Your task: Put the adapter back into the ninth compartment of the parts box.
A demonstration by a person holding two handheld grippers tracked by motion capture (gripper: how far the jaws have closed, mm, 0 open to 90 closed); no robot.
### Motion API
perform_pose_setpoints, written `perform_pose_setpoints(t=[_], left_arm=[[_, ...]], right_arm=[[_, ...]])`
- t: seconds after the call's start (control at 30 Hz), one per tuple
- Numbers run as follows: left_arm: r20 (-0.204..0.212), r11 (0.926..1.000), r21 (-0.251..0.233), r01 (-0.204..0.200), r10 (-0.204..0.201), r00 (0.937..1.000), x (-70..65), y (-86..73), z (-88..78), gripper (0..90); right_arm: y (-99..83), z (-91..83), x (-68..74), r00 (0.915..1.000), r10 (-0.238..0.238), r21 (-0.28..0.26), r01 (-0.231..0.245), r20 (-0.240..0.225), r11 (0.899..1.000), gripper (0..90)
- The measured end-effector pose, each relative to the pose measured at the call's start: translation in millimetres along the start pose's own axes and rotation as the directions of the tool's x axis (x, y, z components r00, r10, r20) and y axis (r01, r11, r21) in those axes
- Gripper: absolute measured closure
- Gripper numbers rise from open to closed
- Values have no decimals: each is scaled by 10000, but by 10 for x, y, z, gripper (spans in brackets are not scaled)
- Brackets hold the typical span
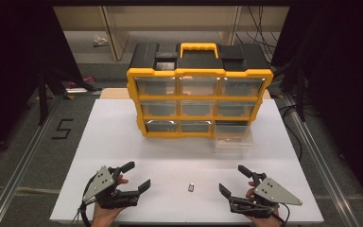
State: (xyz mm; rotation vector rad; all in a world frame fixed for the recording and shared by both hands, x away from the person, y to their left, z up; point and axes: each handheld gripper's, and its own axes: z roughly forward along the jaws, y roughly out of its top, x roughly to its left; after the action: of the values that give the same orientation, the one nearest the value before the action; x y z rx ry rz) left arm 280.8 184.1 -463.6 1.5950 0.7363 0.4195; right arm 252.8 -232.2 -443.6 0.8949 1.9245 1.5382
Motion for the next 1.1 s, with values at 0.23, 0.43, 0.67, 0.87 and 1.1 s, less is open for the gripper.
perform_pose_setpoints(t=[0.23,0.43,0.67,0.87,1.1], left_arm=[[-7,10000,-7,-59,59,10000,-6,3,-3,142],[-35,10000,4,-89,89,10000,-8,3,-3,143],[3,9999,44,-142,142,9999,-18,0,5,143],[9,9999,36,-163,163,9999,-19,0,4,144],[-23,9996,69,-265,266,9996,-22,-4,8,146]], right_arm=[[3,12,1,10000,-54,150,54,21,9999,163],[1,64,28,9991,-413,654,405,105,9970,170],[24,179,119,9970,-768,1681,749,48,9829,179],[24,295,199,9957,-921,2471,906,-56,9647,187],[69,406,240,9951,-976,3043,983,-175,9475,196]])
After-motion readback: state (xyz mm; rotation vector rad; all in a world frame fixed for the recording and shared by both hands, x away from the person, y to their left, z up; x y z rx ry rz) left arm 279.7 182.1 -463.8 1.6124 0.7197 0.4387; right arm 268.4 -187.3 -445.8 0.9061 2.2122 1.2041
